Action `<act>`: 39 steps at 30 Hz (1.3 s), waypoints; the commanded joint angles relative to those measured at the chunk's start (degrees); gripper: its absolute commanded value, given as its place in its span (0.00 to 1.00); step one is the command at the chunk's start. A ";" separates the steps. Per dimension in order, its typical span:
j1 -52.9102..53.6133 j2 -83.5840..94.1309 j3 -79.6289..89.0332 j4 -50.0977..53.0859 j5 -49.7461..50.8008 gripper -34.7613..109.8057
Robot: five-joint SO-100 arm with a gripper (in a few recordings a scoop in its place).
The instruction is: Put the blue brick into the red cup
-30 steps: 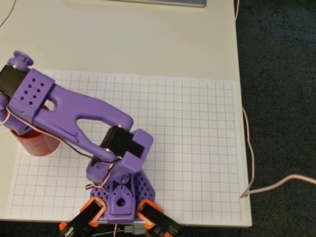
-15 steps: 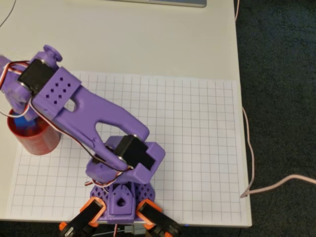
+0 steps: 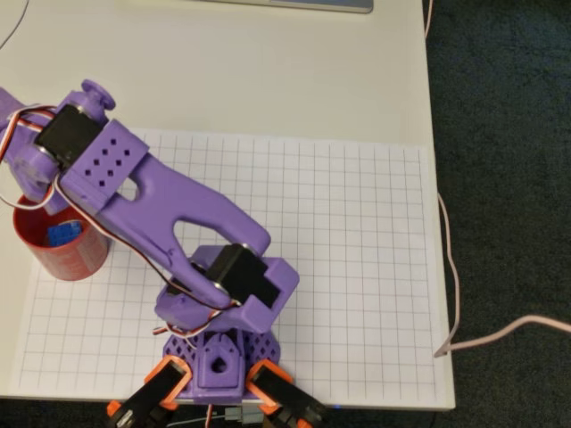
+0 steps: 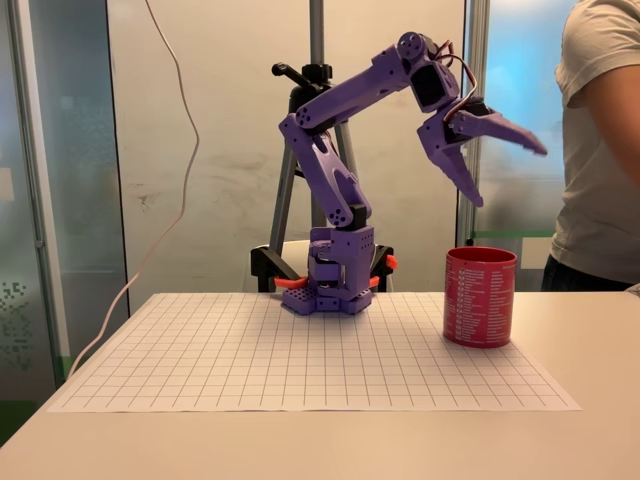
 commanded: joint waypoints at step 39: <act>76.73 30.59 24.43 -42.10 -7.38 0.24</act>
